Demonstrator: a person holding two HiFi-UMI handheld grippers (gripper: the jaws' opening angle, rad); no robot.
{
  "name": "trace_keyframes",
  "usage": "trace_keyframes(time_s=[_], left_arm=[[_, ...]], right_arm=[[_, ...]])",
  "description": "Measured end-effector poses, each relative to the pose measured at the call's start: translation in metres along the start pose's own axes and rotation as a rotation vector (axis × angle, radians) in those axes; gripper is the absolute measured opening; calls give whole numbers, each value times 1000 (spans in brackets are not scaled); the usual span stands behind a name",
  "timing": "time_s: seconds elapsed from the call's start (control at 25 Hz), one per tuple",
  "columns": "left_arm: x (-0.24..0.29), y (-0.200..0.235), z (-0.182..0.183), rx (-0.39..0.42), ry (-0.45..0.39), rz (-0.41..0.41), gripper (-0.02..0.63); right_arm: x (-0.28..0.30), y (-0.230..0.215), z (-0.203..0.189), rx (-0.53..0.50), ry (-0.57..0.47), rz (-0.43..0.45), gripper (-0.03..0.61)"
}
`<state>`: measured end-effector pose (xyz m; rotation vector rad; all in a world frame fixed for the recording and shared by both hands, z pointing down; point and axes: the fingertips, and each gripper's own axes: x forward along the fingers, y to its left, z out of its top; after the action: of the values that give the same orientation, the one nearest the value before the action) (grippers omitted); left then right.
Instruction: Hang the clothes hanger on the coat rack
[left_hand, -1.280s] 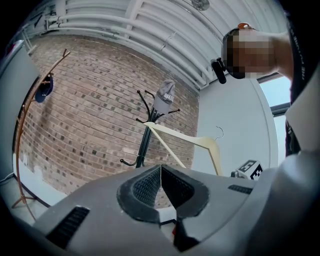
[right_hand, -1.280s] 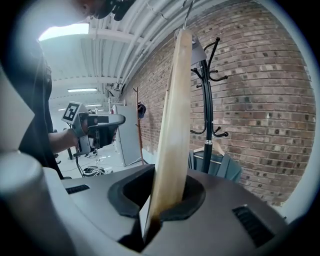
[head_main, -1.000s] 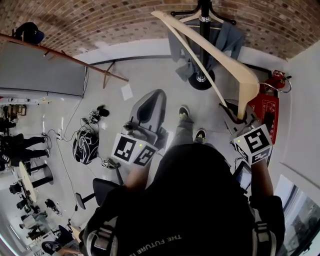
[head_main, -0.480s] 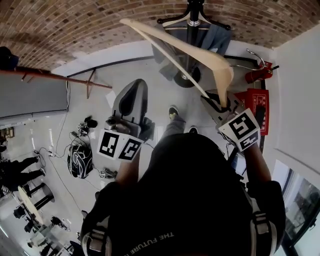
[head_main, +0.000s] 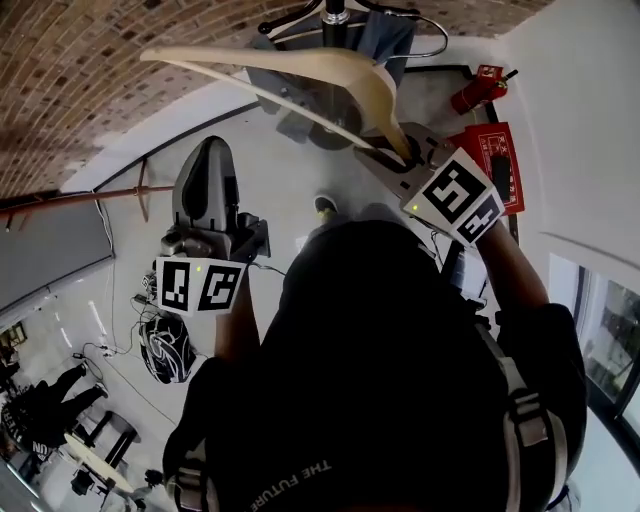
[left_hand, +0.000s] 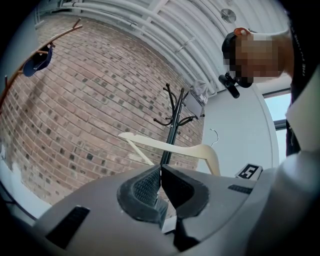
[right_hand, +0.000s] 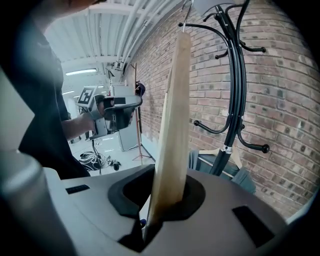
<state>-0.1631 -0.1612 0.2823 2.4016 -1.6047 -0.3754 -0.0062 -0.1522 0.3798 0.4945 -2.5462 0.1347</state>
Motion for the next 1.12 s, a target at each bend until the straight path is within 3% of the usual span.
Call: trace_keyframes(time_s=[0.72, 1.12], left_arm=[[64, 27, -6, 3, 23, 20, 20], [63, 42, -11, -8, 36, 57, 20]], right_arm=[[39, -56, -11, -52, 87, 60, 46], [60, -66, -31, -49, 152, 89, 45]])
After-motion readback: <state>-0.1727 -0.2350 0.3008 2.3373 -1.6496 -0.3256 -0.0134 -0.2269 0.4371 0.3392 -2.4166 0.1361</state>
